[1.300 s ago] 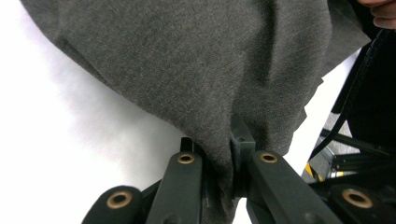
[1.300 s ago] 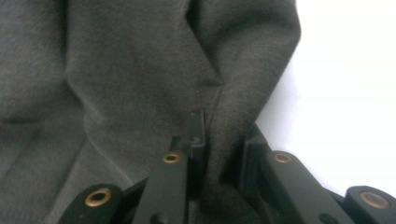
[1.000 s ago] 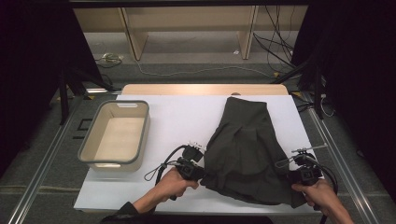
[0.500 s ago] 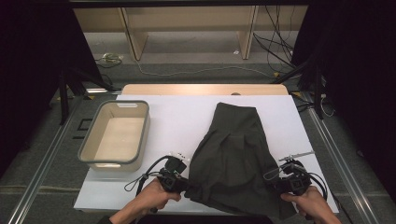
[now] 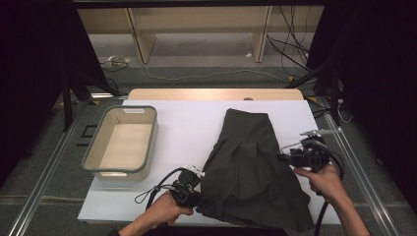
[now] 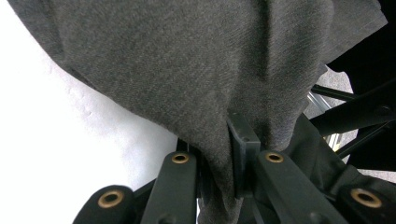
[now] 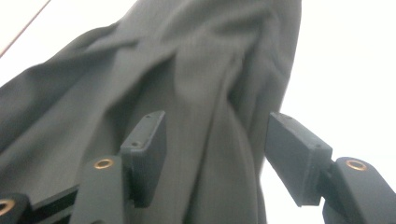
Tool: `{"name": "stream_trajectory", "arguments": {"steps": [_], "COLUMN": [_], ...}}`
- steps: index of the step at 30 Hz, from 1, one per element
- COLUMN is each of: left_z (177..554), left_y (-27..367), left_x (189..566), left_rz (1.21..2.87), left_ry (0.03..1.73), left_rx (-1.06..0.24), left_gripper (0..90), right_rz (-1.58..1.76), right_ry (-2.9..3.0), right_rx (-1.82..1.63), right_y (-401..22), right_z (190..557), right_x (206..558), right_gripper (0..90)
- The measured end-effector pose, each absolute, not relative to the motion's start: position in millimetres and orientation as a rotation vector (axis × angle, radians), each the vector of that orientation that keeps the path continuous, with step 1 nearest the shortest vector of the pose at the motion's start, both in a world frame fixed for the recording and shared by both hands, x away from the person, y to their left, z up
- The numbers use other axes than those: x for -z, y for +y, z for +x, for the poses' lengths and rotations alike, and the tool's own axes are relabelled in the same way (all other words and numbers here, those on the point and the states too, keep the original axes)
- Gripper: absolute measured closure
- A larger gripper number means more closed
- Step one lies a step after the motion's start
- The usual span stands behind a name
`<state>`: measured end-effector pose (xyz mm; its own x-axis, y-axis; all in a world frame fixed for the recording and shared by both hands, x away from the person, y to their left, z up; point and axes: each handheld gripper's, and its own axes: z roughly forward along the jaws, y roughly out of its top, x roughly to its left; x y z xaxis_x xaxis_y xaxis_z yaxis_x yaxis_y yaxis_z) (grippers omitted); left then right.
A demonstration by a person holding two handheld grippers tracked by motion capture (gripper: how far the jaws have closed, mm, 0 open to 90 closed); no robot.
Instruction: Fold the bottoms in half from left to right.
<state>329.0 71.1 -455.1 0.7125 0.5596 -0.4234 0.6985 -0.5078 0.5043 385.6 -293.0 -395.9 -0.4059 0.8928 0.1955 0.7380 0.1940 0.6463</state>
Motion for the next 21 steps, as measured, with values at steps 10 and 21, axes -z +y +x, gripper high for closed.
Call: {"name": "stream_trajectory", "arguments": {"steps": [10,21], "left_z": [327,322], "left_y": [72,58], "left_x": [454,450], "left_rz": [2.252,2.254], "left_ry": [0.934,0.897], "left_rx": [0.266,0.253], "left_gripper": [78.6,82.5], "right_rz": [1.642,1.521], "right_ry": [2.316,2.167], "right_rx": [-0.882,-0.965], "right_y": [-257,-271], "right_z": [460,453], "right_x": [428,376], "right_gripper": [62.3,86.5]}}
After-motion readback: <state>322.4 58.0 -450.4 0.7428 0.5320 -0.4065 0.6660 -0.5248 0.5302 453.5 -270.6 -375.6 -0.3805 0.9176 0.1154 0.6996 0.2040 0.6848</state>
